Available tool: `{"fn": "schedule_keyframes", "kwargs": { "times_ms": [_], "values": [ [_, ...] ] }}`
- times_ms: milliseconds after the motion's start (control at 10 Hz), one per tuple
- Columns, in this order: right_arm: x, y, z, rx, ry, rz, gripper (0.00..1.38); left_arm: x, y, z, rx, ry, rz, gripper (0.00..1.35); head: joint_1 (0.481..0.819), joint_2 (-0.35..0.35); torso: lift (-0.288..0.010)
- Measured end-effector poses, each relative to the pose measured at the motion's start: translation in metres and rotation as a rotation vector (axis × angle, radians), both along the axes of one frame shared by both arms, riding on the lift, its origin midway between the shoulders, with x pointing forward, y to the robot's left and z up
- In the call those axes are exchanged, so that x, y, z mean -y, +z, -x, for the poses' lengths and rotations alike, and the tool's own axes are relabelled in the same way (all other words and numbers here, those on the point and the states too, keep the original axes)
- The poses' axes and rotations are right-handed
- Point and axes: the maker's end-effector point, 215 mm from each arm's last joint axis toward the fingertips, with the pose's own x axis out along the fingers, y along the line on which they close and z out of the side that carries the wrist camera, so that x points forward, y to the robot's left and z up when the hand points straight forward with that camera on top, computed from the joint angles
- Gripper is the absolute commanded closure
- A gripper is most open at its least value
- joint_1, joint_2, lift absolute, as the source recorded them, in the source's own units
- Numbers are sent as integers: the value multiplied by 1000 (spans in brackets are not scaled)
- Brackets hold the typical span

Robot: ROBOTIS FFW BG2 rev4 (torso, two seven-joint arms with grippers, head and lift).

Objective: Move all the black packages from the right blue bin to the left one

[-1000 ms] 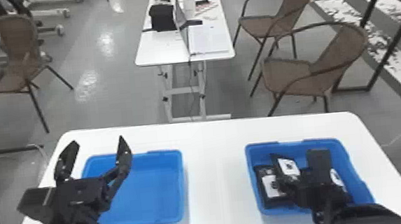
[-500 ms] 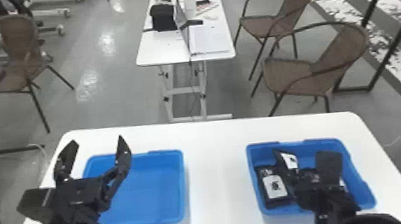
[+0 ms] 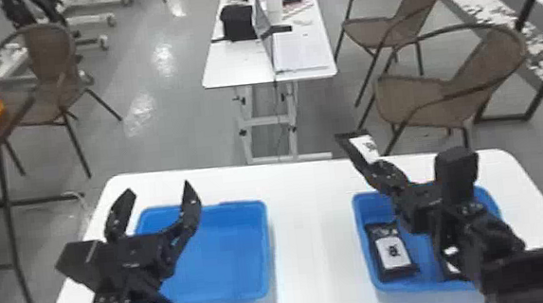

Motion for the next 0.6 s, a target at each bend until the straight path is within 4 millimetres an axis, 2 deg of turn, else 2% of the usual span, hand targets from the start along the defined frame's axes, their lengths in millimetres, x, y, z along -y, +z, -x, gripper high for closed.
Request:
{"fn": "schedule_keyframes", "kwargs": {
  "times_ms": [100,200,400,600],
  "values": [
    [-41,30,-13,62,117,16,1240,7,2,-4,-9,-25,27,147,695,117,0],
    [-78,45,-20,93,210,23,1240,14,6,-9,-16,-55,59,170,695,135,0],
    [-142,46,-19,95,365,9,1240,29,15,-18,-35,-122,156,223,695,191,0],
    [-190,50,-10,103,477,2,1240,47,20,-26,-64,-196,267,236,695,219,0]
  ]
}}
